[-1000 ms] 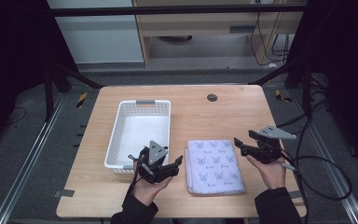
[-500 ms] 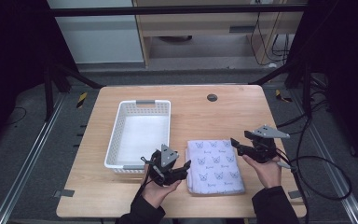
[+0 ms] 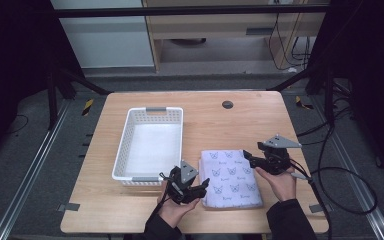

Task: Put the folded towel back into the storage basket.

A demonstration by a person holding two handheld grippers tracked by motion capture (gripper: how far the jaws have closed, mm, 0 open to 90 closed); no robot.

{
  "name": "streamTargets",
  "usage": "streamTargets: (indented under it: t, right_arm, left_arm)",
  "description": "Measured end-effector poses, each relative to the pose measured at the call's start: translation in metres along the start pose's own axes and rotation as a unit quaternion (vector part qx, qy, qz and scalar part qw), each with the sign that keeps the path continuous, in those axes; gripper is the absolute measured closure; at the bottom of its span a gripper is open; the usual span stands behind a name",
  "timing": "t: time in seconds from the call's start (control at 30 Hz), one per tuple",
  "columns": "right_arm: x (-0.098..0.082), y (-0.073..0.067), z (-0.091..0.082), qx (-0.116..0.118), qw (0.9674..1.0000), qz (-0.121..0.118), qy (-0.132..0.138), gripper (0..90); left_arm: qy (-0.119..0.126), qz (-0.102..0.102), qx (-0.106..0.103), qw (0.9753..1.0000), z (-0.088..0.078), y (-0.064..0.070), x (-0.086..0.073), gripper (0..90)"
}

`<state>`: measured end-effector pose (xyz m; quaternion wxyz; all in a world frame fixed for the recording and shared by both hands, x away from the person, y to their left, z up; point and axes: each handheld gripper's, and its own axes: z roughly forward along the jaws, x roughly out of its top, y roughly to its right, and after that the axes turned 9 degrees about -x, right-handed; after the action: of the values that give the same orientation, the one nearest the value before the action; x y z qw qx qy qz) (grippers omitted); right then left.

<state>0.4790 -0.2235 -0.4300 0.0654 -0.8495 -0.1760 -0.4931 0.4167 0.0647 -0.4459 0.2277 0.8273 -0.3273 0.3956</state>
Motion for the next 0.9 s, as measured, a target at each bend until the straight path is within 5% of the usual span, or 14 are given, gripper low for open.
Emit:
streamTargets:
  t: [0.47, 0.9]
  right_arm:
    - [-0.018, 0.008, 0.013, 0.002, 0.9996, 0.021, -0.02, 36.9]
    - [-0.026, 0.0, 0.026, 0.006, 0.9987, 0.004, -0.05, 38.2]
  left_arm:
    - [-0.019, 0.001, 0.003, 0.9998, 0.016, 0.005, -0.011, 39.8]
    - [-0.035, -0.014, -0.003, 0.9993, 0.034, 0.002, -0.023, 37.2]
